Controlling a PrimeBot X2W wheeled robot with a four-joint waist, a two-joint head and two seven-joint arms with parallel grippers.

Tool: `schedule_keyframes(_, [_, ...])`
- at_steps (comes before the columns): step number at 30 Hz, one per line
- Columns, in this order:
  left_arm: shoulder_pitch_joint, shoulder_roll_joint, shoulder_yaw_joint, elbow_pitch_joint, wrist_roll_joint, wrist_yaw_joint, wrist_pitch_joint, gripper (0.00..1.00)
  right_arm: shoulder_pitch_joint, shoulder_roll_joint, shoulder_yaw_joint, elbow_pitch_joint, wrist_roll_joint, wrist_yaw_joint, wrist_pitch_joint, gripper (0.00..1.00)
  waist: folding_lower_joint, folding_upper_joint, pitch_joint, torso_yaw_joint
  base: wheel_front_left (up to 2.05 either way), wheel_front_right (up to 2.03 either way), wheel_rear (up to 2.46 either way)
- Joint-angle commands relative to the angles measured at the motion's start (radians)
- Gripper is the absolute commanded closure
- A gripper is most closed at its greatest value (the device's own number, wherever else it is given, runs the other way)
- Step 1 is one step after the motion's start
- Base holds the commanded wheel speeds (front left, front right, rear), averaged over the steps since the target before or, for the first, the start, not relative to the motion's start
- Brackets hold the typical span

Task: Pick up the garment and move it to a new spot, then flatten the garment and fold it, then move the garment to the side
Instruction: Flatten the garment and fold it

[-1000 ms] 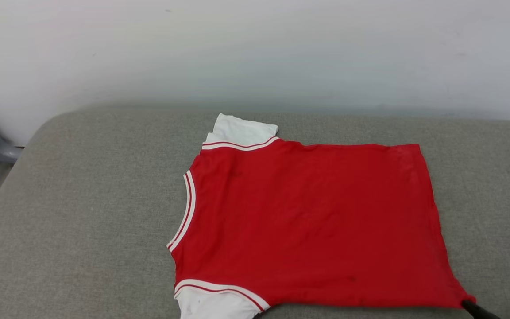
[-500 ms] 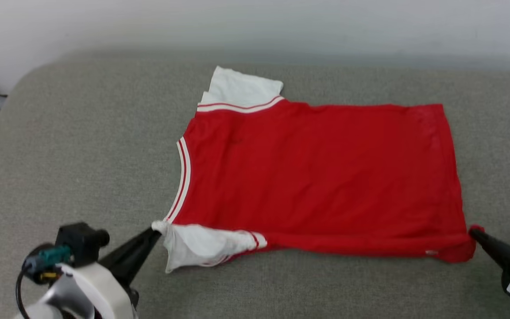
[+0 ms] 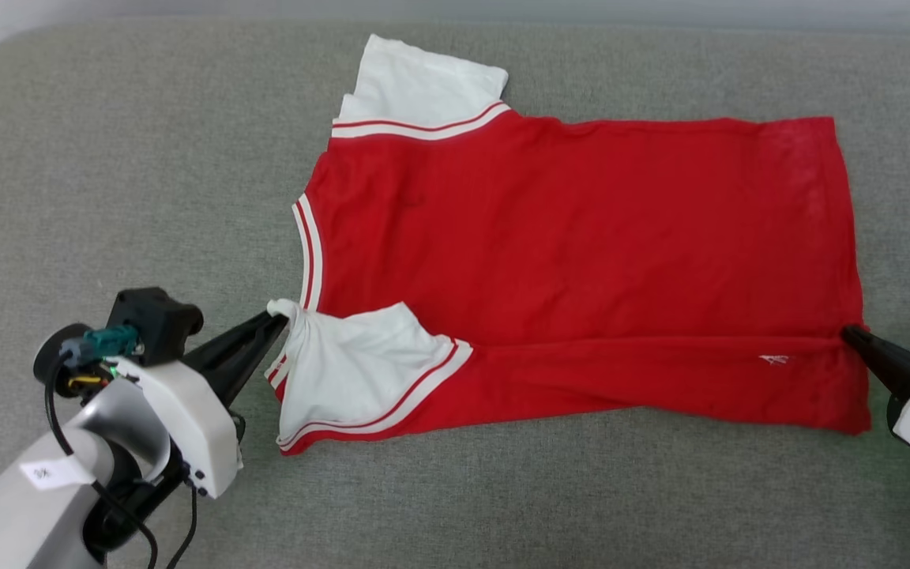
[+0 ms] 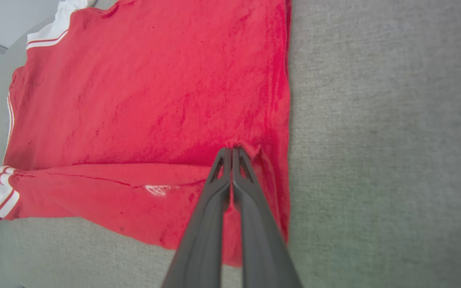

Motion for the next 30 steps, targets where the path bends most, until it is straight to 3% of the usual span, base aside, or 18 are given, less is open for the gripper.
schedule_keyframes(1, [-0.026, -0.003, -0.006, 0.014, -0.006, -0.001, -0.001, 1.0, -0.023, 0.0, 0.004, 0.008, -0.012, -0.001, 0.004, 1.0, -0.0002, -0.0001, 0.021, -0.002, 0.0, 0.0, 0.0])
schedule_keyframes(12, [-0.173, 0.017, -0.153, 0.149, 0.015, -0.003, -0.023, 1.0, -0.112, -0.003, 0.041, 0.081, -0.078, -0.001, -0.004, 1.0, -0.0002, -0.0001, 0.078, -0.008, 0.0, 0.0, 0.0])
schedule_keyframes(13, [-0.179, 0.013, -0.159, 0.161, 0.019, -0.002, -0.033, 0.62, -0.115, -0.006, 0.045, 0.082, -0.084, -0.001, -0.016, 0.8, -0.0002, -0.0001, 0.078, -0.008, 0.0, 0.0, 0.0])
schedule_keyframes(14, [-0.183, 0.003, -0.161, 0.177, 0.014, -0.002, -0.044, 0.0, -0.12, -0.005, 0.045, 0.088, -0.085, -0.001, -0.024, 0.0, -0.0002, -0.0001, 0.076, -0.007, 0.0, 0.0, 0.0])
schedule_keyframes(23, [-0.176, -0.04, -0.151, 0.255, -0.012, 0.004, -0.162, 0.0, -0.105, -0.031, 0.089, 0.087, -0.097, -0.001, -0.103, 0.0, -0.0002, -0.0001, 0.002, 0.0, 0.0, 0.0, 0.0])
schedule_keyframes(30, [-0.128, -0.061, -0.123, 0.25, -0.037, 0.051, -0.219, 0.0, -0.066, -0.052, 0.108, 0.056, -0.107, -0.001, -0.142, 0.0, -0.0002, -0.0001, -0.084, 0.002, 0.0, 0.0, 0.0])
